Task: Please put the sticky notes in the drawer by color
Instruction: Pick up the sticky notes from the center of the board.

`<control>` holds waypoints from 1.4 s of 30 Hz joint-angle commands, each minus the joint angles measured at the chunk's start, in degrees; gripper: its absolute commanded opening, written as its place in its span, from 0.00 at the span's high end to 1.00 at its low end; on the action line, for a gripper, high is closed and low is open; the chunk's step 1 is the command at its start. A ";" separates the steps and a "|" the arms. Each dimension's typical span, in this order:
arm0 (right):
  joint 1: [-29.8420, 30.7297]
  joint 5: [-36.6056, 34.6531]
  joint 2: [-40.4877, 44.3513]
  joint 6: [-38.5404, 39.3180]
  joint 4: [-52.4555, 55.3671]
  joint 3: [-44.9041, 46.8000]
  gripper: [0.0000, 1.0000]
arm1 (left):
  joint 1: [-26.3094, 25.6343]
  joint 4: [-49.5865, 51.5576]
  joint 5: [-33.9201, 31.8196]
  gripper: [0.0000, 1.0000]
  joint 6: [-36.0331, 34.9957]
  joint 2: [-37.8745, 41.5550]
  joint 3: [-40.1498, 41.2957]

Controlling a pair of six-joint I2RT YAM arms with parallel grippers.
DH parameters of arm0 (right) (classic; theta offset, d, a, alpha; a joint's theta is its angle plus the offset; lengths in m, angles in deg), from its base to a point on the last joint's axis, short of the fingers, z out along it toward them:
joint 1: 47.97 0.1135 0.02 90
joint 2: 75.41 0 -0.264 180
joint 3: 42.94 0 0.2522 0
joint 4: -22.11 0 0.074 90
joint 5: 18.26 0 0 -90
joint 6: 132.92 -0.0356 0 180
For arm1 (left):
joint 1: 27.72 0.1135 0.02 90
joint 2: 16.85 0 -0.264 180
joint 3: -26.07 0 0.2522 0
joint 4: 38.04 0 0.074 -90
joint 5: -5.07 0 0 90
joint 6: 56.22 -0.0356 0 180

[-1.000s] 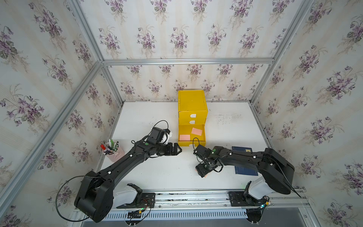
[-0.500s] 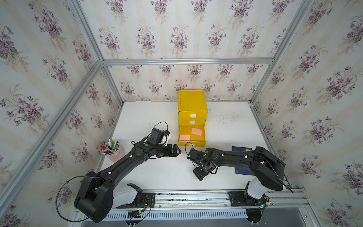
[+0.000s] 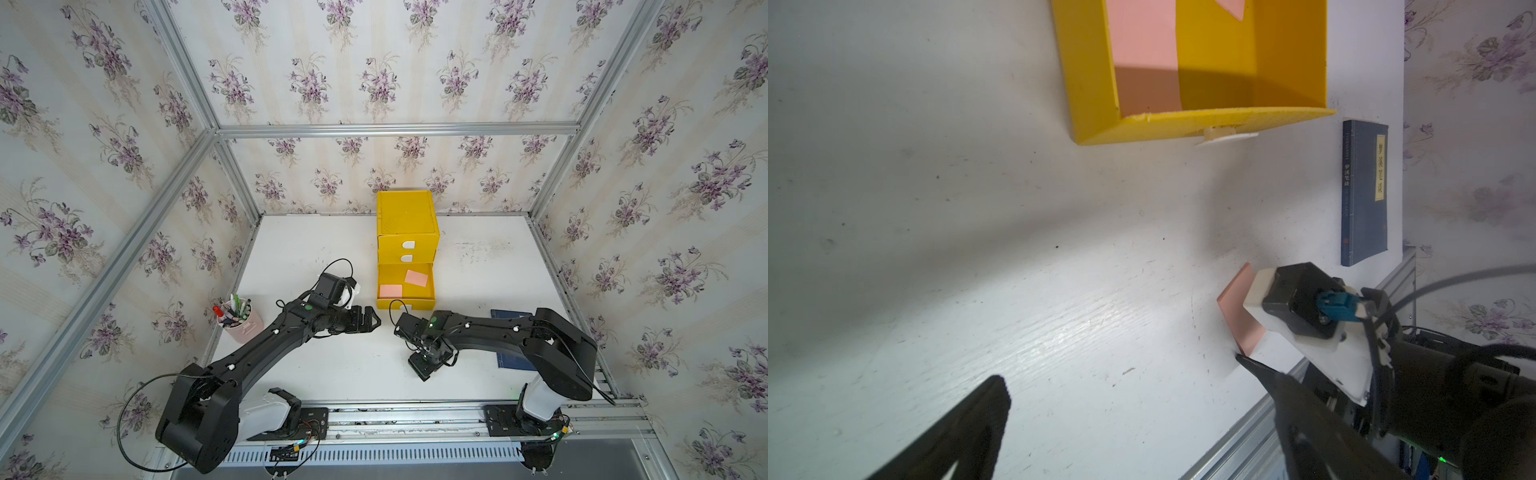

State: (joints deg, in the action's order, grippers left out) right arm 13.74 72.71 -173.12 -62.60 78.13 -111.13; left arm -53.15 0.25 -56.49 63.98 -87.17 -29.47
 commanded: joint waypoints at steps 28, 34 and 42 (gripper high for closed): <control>-0.91 -9.77 3.24 7.49 0.09 -8.92 0.59 | 0.09 -1.51 0.41 0.03 -0.52 0.47 -0.31; -5.54 -11.10 8.39 18.28 1.35 -15.56 0.59 | 1.47 -0.94 0.51 0.03 -0.84 0.42 -2.27; -11.54 -13.03 5.05 43.30 -3.96 -19.13 0.58 | 3.23 -1.50 2.16 0.03 -1.02 -0.81 -3.81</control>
State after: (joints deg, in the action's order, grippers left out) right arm 4.26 60.40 -166.94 -30.15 76.90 -128.88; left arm -50.15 -0.16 -55.52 63.78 -87.39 -32.88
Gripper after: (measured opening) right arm 0.421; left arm 0.976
